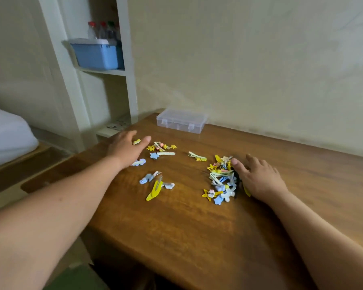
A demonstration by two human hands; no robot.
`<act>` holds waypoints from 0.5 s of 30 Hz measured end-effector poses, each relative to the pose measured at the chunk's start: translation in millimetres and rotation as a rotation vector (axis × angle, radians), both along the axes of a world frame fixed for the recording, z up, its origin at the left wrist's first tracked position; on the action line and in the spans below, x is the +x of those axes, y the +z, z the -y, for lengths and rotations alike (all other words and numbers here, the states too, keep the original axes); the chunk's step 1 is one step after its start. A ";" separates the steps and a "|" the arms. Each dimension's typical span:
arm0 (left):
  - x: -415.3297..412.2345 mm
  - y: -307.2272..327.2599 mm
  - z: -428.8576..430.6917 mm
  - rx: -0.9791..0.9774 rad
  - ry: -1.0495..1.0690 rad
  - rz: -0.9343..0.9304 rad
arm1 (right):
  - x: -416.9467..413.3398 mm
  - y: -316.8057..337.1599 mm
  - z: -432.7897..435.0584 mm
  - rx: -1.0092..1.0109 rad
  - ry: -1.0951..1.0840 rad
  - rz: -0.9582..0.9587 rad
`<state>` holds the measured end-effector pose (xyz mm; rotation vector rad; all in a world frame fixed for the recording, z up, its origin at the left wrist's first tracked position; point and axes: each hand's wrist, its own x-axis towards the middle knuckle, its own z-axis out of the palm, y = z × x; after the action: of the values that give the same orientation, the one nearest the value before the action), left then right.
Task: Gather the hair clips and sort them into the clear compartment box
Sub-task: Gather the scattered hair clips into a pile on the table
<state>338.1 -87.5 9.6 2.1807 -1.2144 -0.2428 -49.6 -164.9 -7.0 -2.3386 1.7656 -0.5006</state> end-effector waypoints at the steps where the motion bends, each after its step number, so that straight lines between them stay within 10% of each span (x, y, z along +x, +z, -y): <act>1: 2.2 -2.3 8.0 0.036 -0.024 -0.021 | 4.7 -0.7 2.0 -0.001 0.016 -0.005; 15: -142.8 -5.5 64.2 0.074 -0.752 -0.008 | 36.4 -2.0 18.7 0.002 0.166 0.036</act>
<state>195.3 -151.7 4.2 1.6805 -2.0012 -0.6052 -13.2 -183.6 -9.0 -2.4314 1.5385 -0.5115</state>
